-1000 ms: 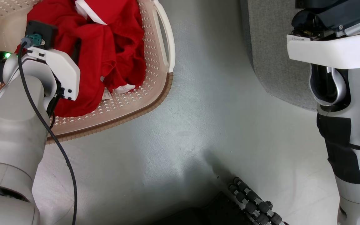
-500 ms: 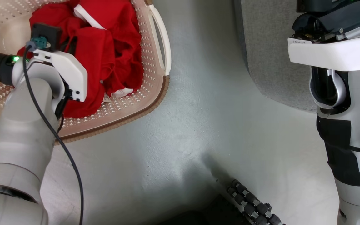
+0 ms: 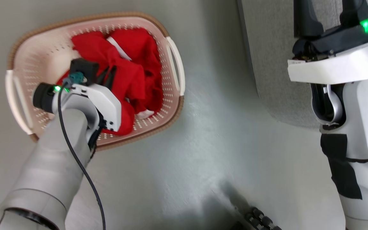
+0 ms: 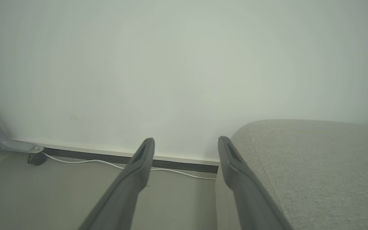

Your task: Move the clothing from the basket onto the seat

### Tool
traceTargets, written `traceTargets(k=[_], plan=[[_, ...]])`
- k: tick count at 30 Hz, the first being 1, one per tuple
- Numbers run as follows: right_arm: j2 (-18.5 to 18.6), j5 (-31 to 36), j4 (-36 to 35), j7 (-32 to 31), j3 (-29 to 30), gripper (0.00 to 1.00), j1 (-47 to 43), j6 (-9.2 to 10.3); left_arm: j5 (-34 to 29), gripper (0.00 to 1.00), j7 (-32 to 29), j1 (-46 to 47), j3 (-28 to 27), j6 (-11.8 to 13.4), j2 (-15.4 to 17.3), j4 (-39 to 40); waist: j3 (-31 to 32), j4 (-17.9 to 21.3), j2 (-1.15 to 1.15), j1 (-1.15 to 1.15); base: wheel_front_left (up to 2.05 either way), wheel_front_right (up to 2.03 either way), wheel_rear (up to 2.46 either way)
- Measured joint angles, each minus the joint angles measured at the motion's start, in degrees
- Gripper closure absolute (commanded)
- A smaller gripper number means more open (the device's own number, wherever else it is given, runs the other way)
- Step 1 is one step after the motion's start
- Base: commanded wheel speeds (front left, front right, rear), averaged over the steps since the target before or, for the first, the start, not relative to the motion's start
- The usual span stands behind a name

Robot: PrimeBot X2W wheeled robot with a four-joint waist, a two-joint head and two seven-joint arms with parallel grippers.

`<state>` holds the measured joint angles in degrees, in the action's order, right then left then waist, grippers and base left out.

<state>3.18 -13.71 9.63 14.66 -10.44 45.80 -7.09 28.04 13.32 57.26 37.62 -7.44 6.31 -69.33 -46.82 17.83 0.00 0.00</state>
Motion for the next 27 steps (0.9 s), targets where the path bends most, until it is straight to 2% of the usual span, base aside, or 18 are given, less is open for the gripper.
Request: traceTargets(k=[12, 27], plan=[[0.1, 2.8, 5.0, 0.0, 3.0, 0.0, -7.1, 0.0, 5.9, 1.0, 0.9, -7.0, 2.5, 0.0, -1.3, 8.2, 10.6, -4.8, 0.0, 0.0, 0.0, 0.0, 0.0], [1.6, 3.1, 12.0, 0.0, 5.1, 0.0, -16.7, 0.0, 5.3, 1.0, 1.1, -14.9, 2.1, 0.0, -1.7, 20.1, 25.0, -10.8, 0.0, 0.0, 0.0, 0.0, 0.0]])
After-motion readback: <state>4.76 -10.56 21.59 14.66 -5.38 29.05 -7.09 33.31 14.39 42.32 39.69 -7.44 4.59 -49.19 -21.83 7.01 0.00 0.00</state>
